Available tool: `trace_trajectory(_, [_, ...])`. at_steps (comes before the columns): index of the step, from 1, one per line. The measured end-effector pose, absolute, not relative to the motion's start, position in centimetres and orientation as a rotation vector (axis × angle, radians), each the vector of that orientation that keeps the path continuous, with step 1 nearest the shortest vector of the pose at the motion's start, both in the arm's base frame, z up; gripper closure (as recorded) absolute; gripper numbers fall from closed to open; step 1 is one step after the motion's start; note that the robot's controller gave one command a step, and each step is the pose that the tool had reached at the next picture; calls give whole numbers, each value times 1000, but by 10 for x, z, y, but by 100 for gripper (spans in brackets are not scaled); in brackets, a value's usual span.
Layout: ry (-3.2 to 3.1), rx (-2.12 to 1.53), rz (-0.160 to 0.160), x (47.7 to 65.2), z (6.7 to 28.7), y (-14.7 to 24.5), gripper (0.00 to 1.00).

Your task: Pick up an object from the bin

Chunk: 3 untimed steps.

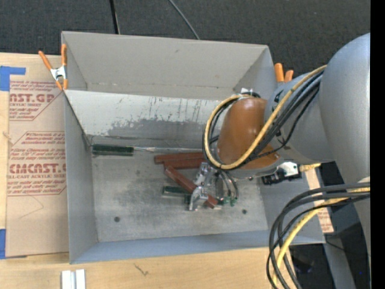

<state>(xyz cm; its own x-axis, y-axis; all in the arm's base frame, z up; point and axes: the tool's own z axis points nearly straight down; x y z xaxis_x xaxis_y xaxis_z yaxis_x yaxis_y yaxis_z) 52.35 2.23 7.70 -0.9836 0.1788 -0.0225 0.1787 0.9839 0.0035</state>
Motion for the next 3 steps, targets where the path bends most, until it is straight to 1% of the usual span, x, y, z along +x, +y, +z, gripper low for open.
trace_trajectory(2, [3125,281,1,521,84,23,100])
trace_trajectory(3, [3129,281,1,521,95,23,100])
